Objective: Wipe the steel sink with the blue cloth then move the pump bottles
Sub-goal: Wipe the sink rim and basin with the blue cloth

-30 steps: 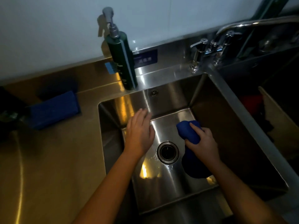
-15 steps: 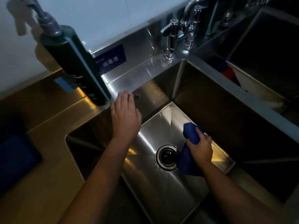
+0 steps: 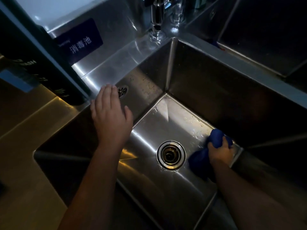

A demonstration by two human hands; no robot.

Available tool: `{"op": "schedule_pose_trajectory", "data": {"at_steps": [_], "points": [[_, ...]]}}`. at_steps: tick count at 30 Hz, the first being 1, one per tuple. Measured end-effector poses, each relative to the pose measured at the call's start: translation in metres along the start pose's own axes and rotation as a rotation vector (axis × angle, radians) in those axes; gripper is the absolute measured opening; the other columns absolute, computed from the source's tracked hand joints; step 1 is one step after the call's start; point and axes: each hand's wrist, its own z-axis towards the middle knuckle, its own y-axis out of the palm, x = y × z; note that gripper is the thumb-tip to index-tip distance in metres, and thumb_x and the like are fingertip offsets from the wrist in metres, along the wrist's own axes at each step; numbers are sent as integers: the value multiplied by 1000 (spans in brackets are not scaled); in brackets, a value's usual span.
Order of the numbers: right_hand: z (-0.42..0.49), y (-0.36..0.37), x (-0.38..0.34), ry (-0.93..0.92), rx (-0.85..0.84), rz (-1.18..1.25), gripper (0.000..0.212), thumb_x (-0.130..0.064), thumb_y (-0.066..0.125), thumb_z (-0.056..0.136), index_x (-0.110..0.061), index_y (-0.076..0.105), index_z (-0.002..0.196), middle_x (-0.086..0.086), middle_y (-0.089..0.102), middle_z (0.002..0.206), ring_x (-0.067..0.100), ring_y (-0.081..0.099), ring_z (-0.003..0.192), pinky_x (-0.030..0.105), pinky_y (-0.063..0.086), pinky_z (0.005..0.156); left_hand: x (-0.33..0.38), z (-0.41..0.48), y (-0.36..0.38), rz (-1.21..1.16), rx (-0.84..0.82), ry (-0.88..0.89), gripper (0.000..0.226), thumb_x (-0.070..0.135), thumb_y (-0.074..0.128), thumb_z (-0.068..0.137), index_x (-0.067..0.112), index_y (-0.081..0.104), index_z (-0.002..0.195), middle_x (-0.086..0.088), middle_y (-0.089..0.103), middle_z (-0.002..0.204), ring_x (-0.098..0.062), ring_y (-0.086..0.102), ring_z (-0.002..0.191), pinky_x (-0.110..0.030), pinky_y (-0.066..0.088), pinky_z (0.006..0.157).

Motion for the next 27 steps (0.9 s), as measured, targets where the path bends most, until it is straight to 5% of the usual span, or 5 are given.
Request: {"op": "schedule_pose_trajectory", "data": {"at_steps": [10, 18, 27], "points": [[11, 9, 30, 82, 36, -69, 70, -41, 58, 85, -30, 21, 143, 22, 8, 151, 50, 17, 131, 58, 21, 109, 3, 2, 2, 19, 24, -2, 57, 18, 51, 78, -3, 43, 130, -21, 42, 138, -34, 32, 129, -52, 17, 103], [11, 17, 30, 46, 35, -102, 71, -28, 60, 86, -27, 20, 145, 21, 6, 152, 48, 19, 131, 52, 22, 109, 2, 1, 2, 34, 14, -1, 60, 18, 51, 79, -4, 39, 133, -22, 39, 139, -35, 30, 130, -53, 16, 104], [21, 28, -4, -32, 43, -237, 72, -40, 56, 87, -25, 18, 145, 23, 8, 151, 45, 19, 133, 50, 21, 108, 2, 1, 2, 29, 21, 3, 60, 20, 50, 79, -3, 39, 133, -22, 39, 140, -34, 30, 130, -50, 16, 104]]}}
